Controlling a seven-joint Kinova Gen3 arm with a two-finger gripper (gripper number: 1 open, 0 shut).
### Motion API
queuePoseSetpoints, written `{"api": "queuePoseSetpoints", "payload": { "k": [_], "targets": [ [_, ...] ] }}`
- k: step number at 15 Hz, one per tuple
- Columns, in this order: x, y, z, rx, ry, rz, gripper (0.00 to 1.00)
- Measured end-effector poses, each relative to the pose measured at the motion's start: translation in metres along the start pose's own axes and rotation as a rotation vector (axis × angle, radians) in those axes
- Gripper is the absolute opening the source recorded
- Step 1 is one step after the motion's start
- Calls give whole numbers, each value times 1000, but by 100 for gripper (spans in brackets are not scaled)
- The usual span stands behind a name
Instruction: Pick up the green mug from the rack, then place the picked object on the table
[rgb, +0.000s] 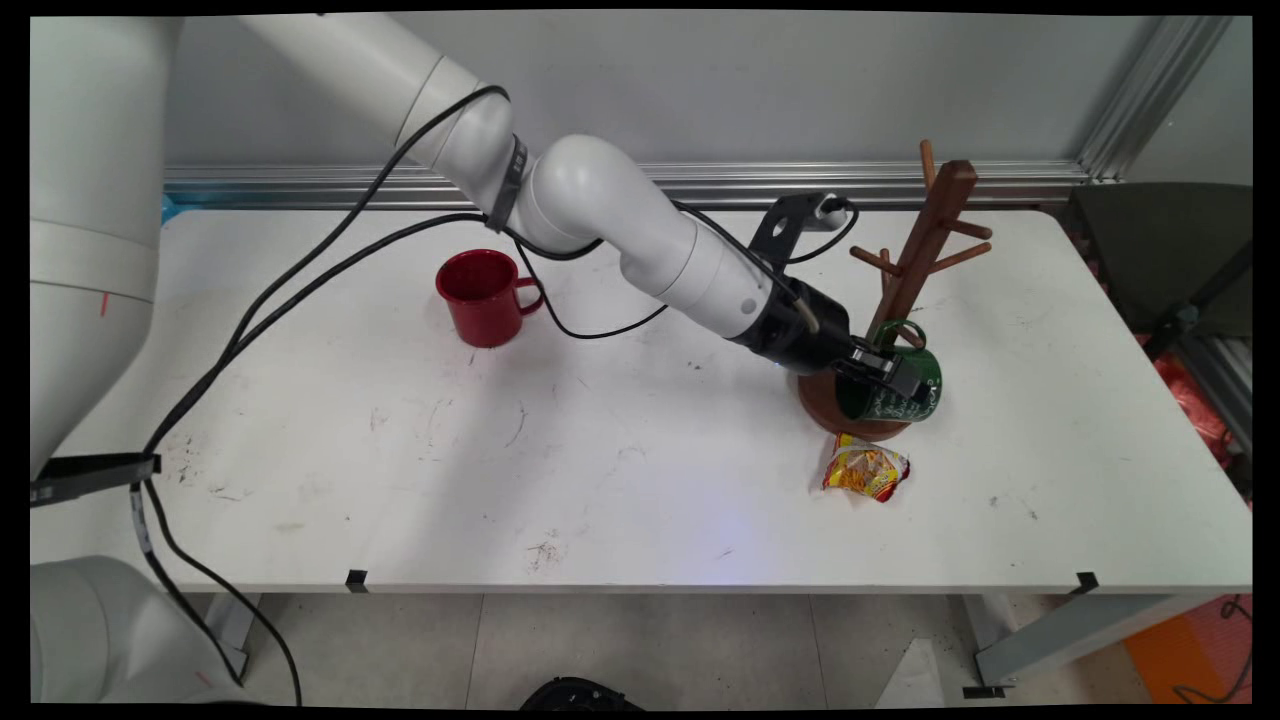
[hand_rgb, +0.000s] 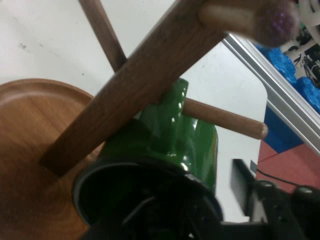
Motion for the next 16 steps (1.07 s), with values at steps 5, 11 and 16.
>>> {"api": "queuePoseSetpoints", "payload": {
  "k": [5, 11, 16],
  "targets": [
    [-2, 1, 1, 4, 6, 7, 0],
    [-5, 10, -5, -11, 10, 24, 0],
    [-6, 23, -14, -35, 14, 44, 0]
  ]
}}
